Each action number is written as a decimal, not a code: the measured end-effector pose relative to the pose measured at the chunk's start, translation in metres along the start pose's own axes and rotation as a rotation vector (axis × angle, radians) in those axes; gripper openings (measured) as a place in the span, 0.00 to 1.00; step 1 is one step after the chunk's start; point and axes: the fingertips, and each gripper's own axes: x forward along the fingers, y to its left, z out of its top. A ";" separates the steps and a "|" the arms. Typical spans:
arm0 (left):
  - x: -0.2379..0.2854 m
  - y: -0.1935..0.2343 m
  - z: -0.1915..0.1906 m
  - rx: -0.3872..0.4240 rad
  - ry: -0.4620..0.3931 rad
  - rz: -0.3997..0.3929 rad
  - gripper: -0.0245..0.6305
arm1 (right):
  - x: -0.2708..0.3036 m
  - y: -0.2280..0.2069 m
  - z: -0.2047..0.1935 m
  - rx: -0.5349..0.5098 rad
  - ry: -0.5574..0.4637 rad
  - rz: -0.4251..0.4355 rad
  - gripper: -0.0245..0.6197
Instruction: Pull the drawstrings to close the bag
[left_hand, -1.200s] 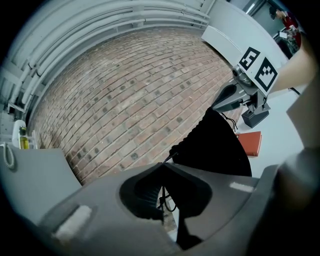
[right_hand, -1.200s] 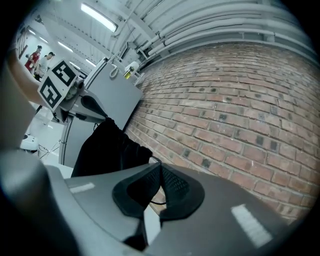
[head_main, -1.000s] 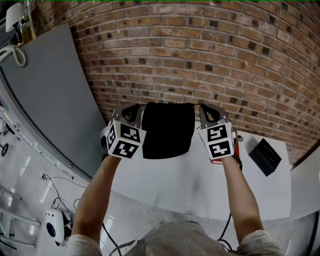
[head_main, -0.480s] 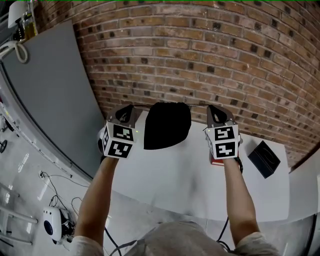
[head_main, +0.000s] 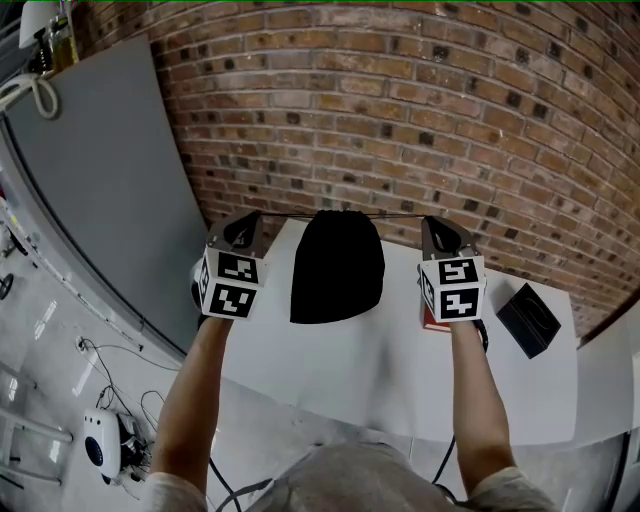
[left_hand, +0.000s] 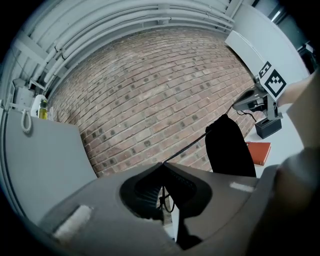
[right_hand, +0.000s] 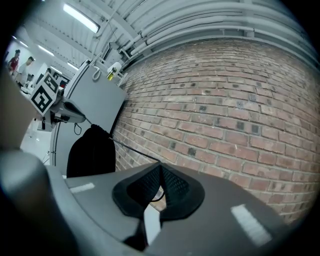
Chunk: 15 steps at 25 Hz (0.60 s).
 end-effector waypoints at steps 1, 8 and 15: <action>0.000 0.000 -0.001 -0.002 0.001 -0.001 0.05 | 0.000 0.000 0.000 0.004 0.001 0.002 0.05; -0.001 -0.003 -0.001 0.003 0.001 -0.008 0.05 | -0.002 0.000 -0.001 0.018 -0.006 0.001 0.05; 0.001 -0.005 -0.003 0.002 0.003 -0.017 0.05 | -0.004 -0.002 0.000 0.023 -0.009 -0.001 0.05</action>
